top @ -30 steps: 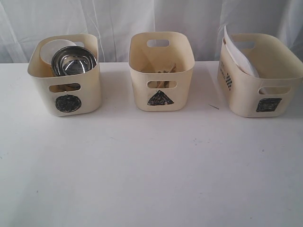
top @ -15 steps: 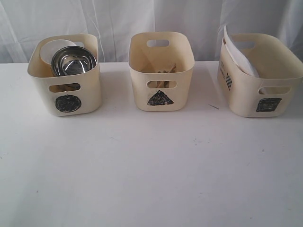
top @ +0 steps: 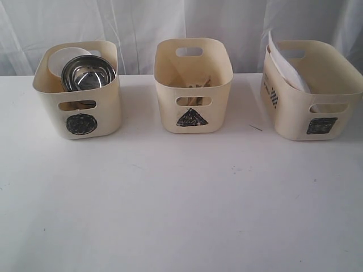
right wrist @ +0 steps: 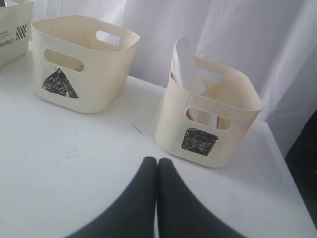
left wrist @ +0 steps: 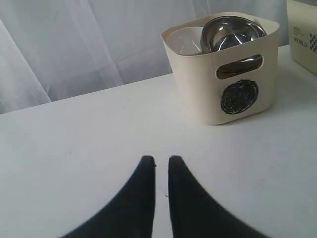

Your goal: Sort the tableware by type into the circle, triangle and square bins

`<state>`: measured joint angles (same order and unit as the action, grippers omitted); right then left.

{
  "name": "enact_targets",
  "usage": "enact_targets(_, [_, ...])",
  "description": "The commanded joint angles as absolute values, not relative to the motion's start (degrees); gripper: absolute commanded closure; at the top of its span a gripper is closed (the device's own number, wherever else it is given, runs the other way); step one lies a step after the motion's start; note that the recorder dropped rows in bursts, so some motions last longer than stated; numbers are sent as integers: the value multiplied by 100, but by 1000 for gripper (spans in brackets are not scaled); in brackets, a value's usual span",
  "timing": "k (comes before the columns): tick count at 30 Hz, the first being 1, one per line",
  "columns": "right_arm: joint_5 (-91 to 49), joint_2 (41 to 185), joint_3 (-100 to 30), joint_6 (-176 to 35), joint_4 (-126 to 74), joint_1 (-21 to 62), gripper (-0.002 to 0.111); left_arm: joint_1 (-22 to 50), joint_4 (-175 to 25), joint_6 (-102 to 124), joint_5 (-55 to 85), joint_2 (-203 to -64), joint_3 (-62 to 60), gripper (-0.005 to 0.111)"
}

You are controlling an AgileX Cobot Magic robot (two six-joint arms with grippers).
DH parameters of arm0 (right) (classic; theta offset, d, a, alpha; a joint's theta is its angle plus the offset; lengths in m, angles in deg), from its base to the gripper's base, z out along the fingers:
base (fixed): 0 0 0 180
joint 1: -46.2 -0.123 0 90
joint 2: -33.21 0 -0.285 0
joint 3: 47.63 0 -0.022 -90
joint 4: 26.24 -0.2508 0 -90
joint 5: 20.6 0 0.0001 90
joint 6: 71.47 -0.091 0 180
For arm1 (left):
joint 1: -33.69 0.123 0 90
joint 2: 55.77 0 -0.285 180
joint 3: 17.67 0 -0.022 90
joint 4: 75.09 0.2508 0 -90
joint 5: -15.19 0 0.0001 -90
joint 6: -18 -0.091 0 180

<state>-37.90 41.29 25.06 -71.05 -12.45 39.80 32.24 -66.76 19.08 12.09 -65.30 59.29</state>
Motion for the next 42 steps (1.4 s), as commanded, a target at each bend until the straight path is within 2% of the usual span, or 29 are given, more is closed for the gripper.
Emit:
enact_targets(1, [-3684, 4099, 2698, -6720, -1638, 3993, 108, 3246, -6693, 1898, 1223, -6489, 5954, 90])
enact_targets(42, [-3866, 4099, 2959, -6669, -2284, 3993, 108, 3246, -6693, 1898, 1223, -6489, 5954, 90])
